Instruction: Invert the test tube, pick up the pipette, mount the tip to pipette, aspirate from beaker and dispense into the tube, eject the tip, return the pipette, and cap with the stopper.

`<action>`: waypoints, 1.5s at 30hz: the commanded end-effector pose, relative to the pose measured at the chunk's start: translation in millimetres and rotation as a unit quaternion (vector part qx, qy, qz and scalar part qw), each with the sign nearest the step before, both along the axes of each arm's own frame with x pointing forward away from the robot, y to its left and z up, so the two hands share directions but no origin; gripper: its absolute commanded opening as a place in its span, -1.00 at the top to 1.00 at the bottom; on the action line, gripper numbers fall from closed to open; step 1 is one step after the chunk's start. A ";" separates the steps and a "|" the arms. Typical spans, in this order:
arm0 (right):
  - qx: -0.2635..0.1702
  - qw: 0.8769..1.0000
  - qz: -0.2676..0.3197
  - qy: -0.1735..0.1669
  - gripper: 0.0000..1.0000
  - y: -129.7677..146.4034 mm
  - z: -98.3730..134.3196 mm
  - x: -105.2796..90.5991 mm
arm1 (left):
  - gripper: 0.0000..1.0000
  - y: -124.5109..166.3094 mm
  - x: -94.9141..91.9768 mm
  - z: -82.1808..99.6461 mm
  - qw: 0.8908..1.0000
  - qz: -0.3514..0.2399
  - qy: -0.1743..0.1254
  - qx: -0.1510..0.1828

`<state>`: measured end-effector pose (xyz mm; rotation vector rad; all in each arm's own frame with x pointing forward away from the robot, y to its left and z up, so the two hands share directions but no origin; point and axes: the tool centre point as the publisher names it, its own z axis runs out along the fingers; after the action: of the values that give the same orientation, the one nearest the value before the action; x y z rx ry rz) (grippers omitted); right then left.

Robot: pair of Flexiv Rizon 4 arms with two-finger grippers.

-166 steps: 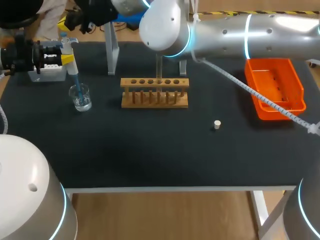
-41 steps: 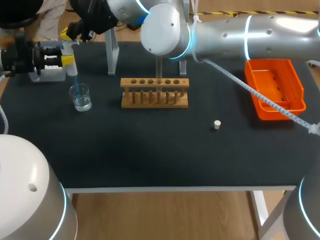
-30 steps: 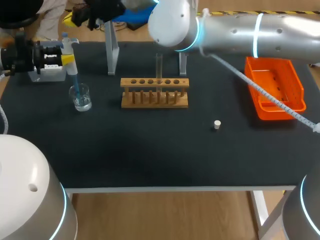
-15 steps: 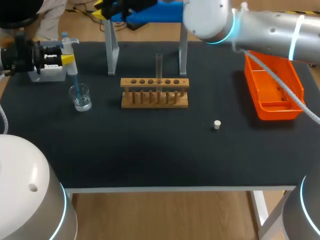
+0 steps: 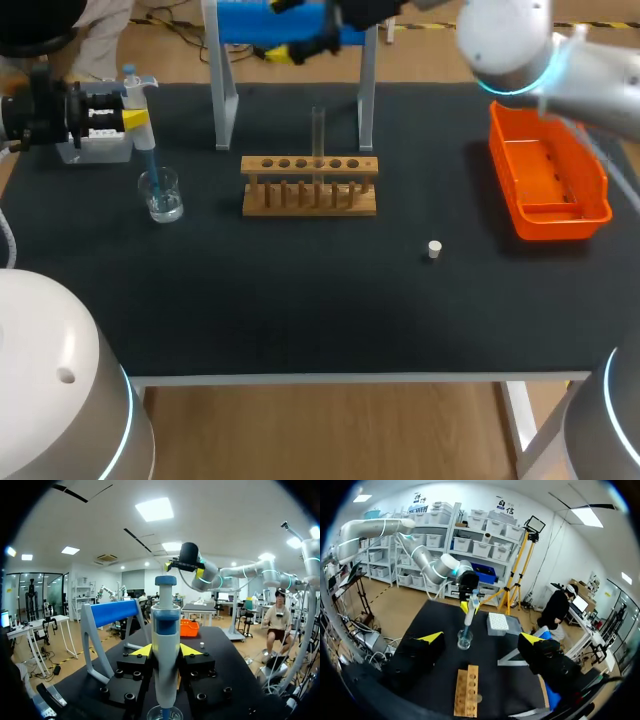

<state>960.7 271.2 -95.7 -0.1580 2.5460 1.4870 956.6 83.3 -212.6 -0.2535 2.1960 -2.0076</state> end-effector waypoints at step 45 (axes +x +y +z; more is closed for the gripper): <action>-0.032 0.996 0.062 0.055 -1.00 -70.4 -113.7 9.4 | 1.00 -0.6 -0.6 0.7 1.000 0.001 0.000 0.000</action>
<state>961.1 199.8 -198.8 -0.2409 2.7142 1.4786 956.6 83.3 -212.6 -0.2534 2.1960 -2.0075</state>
